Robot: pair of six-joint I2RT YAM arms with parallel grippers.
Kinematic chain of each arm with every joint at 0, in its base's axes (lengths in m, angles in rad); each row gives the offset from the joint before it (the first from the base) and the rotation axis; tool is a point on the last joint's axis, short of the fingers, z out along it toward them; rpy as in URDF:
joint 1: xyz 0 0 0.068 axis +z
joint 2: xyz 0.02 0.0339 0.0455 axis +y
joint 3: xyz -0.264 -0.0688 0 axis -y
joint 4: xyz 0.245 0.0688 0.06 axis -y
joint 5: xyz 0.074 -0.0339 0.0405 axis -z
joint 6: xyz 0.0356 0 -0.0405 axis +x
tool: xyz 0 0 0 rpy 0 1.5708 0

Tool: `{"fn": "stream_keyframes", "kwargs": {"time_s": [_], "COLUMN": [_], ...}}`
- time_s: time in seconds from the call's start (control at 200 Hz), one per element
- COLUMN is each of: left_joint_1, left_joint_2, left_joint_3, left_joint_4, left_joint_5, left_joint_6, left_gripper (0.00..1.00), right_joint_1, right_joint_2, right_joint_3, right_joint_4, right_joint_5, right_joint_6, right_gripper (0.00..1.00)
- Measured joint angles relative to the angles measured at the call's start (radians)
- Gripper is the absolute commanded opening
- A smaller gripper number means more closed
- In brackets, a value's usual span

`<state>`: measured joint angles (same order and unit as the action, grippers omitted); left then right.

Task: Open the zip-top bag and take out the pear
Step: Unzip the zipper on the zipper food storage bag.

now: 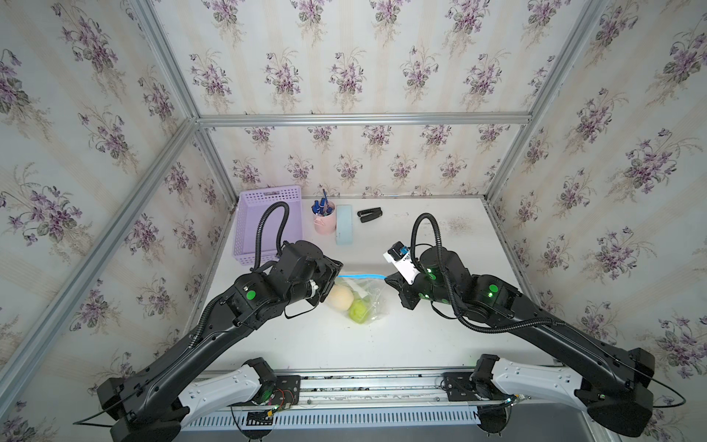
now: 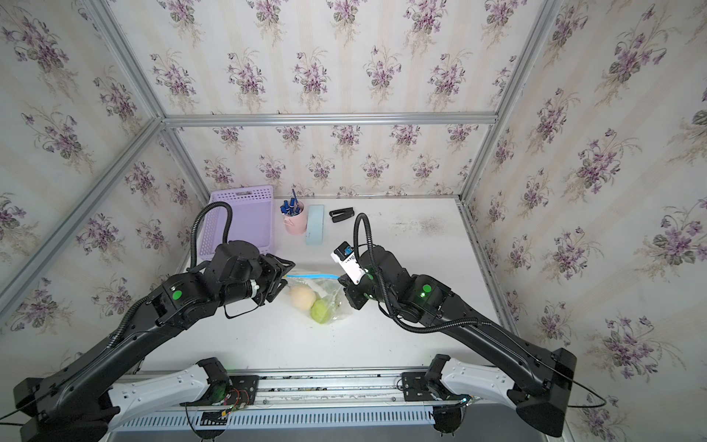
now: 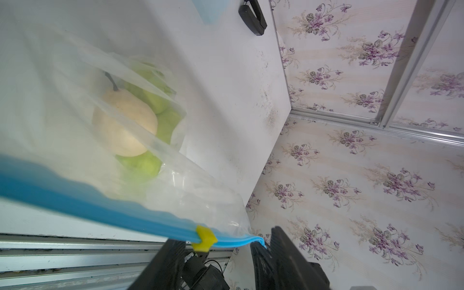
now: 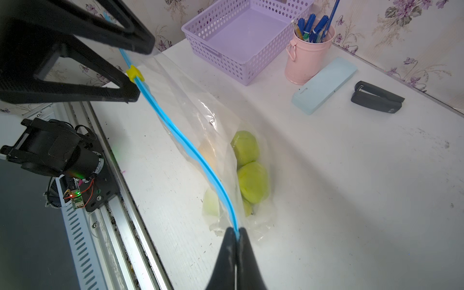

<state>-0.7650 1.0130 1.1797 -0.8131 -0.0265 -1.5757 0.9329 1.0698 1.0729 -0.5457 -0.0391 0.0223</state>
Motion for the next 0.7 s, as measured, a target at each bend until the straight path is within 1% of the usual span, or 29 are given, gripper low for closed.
{"fn": "stream_keyframes", "kwargs": {"time_s": [0.105, 0.175, 0.25, 0.3, 0.39, 0.46, 0.545, 0.649, 0.699], "left_joint_1": [0.001, 0.002, 0.003, 0.003, 0.003, 0.003, 0.003, 0.004, 0.004], "left_joint_2": [0.005, 0.014, 0.023, 0.034, 0.053, 0.058, 0.055, 0.046, 0.042], "left_joint_3": [0.011, 0.028, 0.039, 0.048, 0.053, 0.053, 0.053, 0.053, 0.053], "left_joint_4": [-0.035, -0.043, -0.049, -0.051, -0.05, -0.05, -0.052, -0.065, -0.071], "left_joint_5": [-0.025, -0.039, -0.051, -0.057, -0.058, -0.056, -0.058, -0.062, -0.066], "left_joint_6": [-0.003, -0.003, -0.002, 0.002, 0.012, 0.014, 0.016, 0.017, 0.019], "left_gripper": [0.45, 0.44, 0.38, 0.37, 0.35, 0.3, 0.28, 0.21, 0.21], "right_joint_1": [0.0, 0.0, 0.0, 0.0, 0.0, 0.0, 0.0, 0.0, 0.0], "right_joint_2": [0.002, 0.002, 0.002, 0.001, -0.002, -0.003, -0.003, -0.003, -0.003], "right_joint_3": [-0.005, -0.008, -0.009, -0.01, -0.013, -0.016, -0.019, -0.019, -0.021], "right_joint_4": [0.002, 0.003, 0.003, 0.003, 0.004, 0.004, 0.004, 0.006, 0.01], "right_joint_5": [-0.003, -0.004, -0.006, -0.006, -0.006, -0.006, -0.007, -0.011, -0.011], "right_joint_6": [0.0, 0.0, 0.0, 0.0, 0.0, 0.0, 0.0, 0.0, 0.001], "right_gripper": [0.0, 0.0, 0.0, 0.0, 0.0, 0.0, 0.0, 0.0, 0.0]}}
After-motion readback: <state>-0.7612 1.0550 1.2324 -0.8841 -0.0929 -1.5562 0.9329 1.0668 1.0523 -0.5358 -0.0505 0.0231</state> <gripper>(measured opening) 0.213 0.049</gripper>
